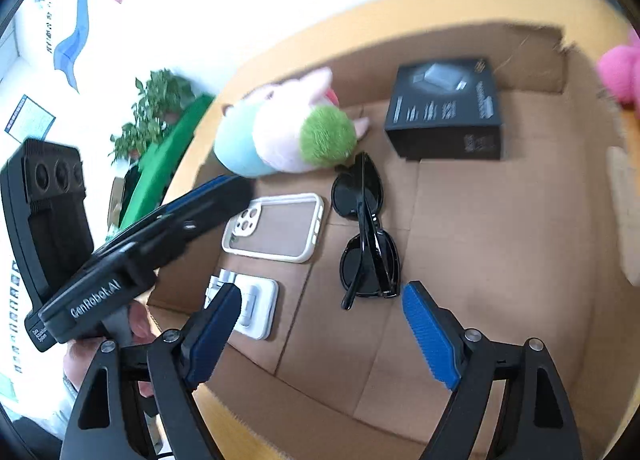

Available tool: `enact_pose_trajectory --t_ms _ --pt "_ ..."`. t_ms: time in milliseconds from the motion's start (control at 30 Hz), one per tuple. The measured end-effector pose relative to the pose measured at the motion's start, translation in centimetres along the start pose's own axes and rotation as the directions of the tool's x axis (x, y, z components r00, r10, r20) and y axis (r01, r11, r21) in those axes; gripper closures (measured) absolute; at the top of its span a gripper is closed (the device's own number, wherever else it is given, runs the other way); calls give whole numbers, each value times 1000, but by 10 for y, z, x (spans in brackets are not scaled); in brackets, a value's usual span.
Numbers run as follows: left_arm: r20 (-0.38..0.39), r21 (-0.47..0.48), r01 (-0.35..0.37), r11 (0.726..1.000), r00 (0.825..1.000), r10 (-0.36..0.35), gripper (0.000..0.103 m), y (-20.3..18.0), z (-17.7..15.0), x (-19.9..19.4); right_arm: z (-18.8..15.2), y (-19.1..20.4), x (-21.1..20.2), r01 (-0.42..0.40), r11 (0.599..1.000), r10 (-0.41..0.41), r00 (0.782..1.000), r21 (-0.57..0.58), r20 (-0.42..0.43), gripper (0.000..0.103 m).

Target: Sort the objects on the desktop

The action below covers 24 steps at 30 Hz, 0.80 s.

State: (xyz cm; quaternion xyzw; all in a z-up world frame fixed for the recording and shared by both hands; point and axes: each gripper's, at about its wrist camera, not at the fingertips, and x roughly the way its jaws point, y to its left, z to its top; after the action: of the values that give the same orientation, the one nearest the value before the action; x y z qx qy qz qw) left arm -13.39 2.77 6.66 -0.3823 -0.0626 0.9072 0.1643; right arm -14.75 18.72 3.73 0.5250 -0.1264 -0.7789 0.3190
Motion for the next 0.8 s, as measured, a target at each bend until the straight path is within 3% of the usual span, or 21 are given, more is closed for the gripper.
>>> enact_pose_trajectory --t_ms 133,167,233,333,433,600,667,800 --pt "140 49 -112 993 985 104 52 -1 -15 -40 -28 23 -32 131 990 -121 981 -60 152 15" --pt "185 62 -148 987 974 134 49 -2 -22 -49 -37 31 -38 179 981 -161 967 -76 197 11" --pt "266 65 -208 976 946 184 24 -7 -36 -63 -52 47 -46 245 963 -208 940 -113 271 3" --pt "339 85 -257 963 916 215 22 -9 -57 -78 -77 65 -55 359 920 -268 868 -158 417 0" --pt "340 95 -288 953 909 241 22 -5 -71 -78 -90 65 -64 419 900 -312 808 -115 500 0" --pt "325 56 -337 940 896 302 22 9 -95 -66 -107 49 -62 489 871 -386 730 -36 564 0" --pt "316 39 -337 941 897 308 22 13 -103 -60 -114 39 -57 508 862 -419 715 -3 560 0" --pt "301 14 -323 946 904 304 22 16 -114 -48 -121 23 -44 498 867 -422 709 23 565 0"
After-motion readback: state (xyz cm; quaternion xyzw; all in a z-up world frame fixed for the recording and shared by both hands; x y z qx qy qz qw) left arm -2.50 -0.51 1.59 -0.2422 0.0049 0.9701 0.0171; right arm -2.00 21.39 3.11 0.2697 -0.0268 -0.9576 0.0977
